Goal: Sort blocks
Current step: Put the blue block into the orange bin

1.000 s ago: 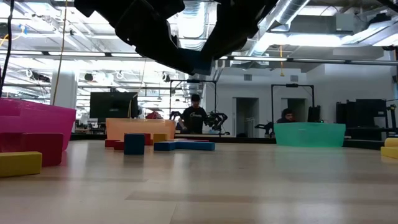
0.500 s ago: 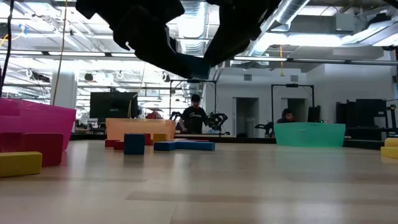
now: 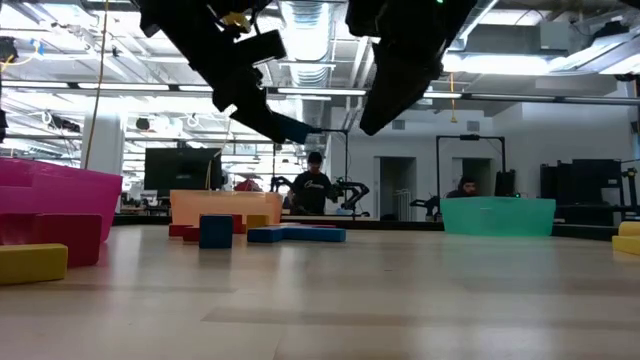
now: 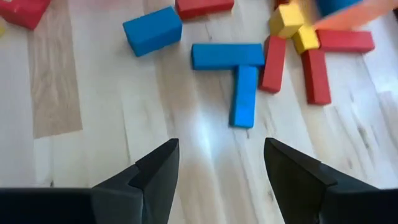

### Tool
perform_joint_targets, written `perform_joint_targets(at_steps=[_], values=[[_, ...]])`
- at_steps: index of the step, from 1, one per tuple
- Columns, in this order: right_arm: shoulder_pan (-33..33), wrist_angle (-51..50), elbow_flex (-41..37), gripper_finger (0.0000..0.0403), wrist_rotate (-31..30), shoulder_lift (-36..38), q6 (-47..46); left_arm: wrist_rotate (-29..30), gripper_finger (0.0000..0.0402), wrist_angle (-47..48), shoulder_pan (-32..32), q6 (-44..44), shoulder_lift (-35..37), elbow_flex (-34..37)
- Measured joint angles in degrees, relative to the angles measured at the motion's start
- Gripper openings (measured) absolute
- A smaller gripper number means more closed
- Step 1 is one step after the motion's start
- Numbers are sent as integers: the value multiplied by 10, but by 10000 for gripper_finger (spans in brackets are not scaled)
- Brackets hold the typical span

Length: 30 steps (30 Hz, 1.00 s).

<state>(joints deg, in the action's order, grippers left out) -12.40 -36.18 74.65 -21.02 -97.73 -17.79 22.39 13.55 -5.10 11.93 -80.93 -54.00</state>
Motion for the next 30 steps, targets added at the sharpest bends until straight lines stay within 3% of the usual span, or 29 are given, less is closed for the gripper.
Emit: perform_joint_targets(at_steps=[5,14,18,30], values=[[-18,-15,0,249,0,0,-29,-3,134,43,-106,25,30,0],[-72,-25,0,249,-37,0,-59,-130,134,139,-312,33,20,0],[-85,-25,0,249,-51,0,-73,-175,138,137,-349,33,21,0],[-114,-19,0,249,-66,0,-112,-174,147,139,-383,60,-25,0]])
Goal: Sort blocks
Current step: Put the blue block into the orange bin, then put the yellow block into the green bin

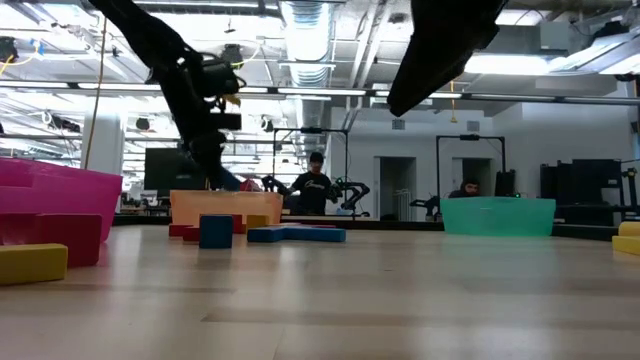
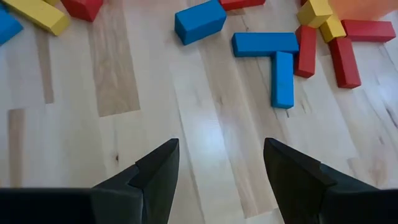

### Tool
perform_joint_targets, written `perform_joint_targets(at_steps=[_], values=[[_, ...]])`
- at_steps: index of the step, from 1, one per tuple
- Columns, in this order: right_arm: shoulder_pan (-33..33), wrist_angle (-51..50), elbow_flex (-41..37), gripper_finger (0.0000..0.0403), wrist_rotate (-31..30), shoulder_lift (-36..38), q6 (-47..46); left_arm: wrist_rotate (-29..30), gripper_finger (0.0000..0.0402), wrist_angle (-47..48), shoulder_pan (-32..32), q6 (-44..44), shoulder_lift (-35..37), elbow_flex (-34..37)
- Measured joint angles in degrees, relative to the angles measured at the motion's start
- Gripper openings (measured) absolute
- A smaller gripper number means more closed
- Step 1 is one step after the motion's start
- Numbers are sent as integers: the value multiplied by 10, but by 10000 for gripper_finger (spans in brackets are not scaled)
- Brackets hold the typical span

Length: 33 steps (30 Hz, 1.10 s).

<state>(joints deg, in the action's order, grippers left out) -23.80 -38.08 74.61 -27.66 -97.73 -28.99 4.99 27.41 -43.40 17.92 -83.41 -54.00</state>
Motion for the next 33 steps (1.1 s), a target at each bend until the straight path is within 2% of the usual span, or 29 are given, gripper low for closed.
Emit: perform_joint_targets(at_steps=[4,15,20,27,33], values=[[-9,3,0,249,-3,0,-11,1,158,-17,2,3,-18,0],[-21,19,0,249,-11,0,-12,12,240,-23,3,0,-19,0],[-21,22,0,249,-11,0,-7,0,249,7,33,-2,20,0],[-21,31,0,249,-11,0,11,-13,249,92,154,-43,143,0],[-21,35,0,249,-10,0,25,-44,249,169,336,-138,230,0]])
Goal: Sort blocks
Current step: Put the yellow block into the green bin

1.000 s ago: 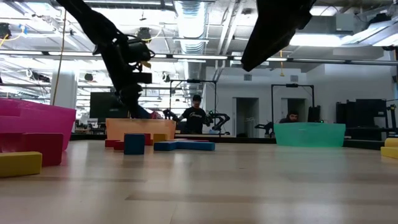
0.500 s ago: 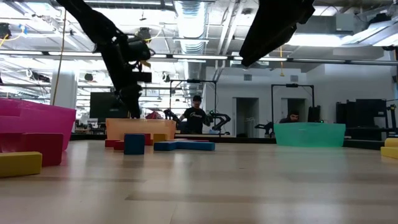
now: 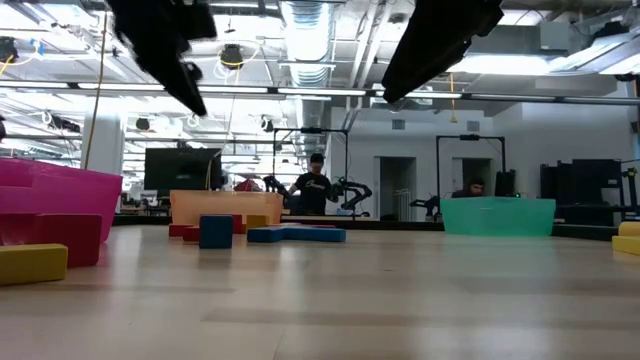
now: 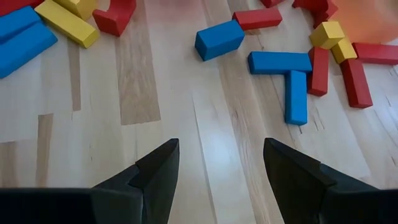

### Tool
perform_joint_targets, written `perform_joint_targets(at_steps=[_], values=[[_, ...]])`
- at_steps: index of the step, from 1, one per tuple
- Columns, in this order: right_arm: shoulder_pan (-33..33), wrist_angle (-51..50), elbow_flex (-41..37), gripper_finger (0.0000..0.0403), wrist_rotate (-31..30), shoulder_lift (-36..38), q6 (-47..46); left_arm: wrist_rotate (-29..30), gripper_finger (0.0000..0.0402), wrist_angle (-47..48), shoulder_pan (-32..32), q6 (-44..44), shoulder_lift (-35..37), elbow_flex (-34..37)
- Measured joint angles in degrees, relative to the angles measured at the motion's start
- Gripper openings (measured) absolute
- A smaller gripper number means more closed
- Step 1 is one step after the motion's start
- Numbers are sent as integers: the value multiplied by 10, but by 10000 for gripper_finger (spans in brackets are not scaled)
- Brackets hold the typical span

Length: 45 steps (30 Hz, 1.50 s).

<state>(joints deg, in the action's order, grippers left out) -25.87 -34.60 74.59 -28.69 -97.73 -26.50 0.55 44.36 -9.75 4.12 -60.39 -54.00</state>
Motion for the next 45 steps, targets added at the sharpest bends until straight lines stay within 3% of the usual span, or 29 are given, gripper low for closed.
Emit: perform_joint_targets(at_steps=[7,14,19,25,32,39,45], values=[[0,1,0,249,1,0,2,13,249,26,221,-139,-4,0],[-8,7,0,249,1,0,2,17,249,19,411,-211,-93,0],[-8,8,0,249,3,0,2,37,249,-16,499,-245,-166,0],[-7,8,0,249,3,0,1,42,249,-45,551,-292,-233,0],[-6,12,0,249,3,0,1,107,266,-45,597,-286,-272,0],[-6,12,0,249,3,0,1,111,309,-55,597,-337,-289,0],[-6,13,0,249,1,0,1,68,316,-82,573,-415,-289,0]])
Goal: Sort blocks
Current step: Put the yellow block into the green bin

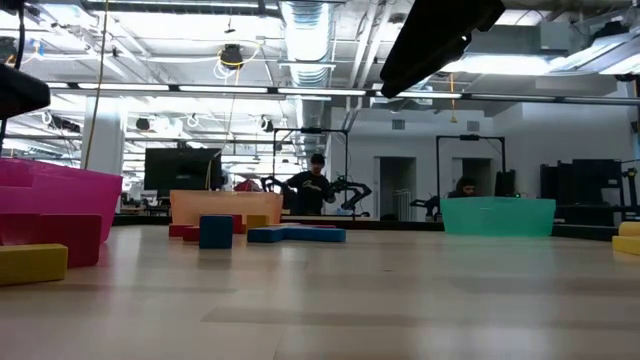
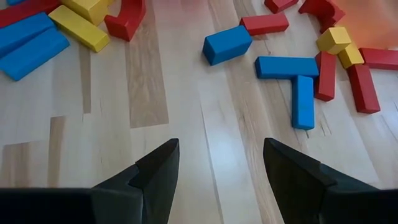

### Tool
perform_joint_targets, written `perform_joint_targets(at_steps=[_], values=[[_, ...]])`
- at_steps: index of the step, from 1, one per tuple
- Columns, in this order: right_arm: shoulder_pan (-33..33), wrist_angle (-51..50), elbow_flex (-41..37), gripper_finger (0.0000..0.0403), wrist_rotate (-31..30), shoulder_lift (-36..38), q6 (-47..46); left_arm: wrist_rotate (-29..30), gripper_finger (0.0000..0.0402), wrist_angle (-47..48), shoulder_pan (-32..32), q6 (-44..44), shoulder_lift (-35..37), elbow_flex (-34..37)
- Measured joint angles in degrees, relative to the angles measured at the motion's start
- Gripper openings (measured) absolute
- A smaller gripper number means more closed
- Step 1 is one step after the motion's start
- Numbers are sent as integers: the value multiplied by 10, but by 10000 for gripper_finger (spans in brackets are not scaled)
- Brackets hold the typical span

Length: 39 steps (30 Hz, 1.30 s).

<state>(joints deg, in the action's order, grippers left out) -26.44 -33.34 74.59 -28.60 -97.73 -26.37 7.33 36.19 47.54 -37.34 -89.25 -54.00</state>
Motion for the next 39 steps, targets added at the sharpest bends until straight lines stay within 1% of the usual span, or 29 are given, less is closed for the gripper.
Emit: perform_joint_targets(at_steps=[4,6,10,14,20,22,24,31,33,36,39], values=[[0,3,0,249,-1,0,3,-9,316,3,-20,-46,-10,0],[0,6,0,249,-1,0,4,-25,316,-1,-30,-54,-21,0],[-2,6,0,249,0,0,7,-41,316,-6,-43,-56,-50,0],[-2,6,0,249,0,0,8,-38,316,0,-56,-54,-68,0],[-2,6,0,249,0,0,14,-24,310,5,-79,-30,-71,-1],[-1,5,0,249,0,0,14,-23,294,10,-86,-22,-71,-1],[-1,6,0,249,0,0,14,-21,270,17,-92,-10,-71,-1],[-1,6,0,249,0,0,14,-24,152,26,-102,30,-71,-1],[-1,9,0,249,0,0,16,-28,127,38,-104,38,-71,-6],[-1,21,0,249,0,0,22,-25,127,77,-109,55,-72,-28],[-3,51,0,249,0,0,42,-1,127,127,-113,73,-71,-66]])
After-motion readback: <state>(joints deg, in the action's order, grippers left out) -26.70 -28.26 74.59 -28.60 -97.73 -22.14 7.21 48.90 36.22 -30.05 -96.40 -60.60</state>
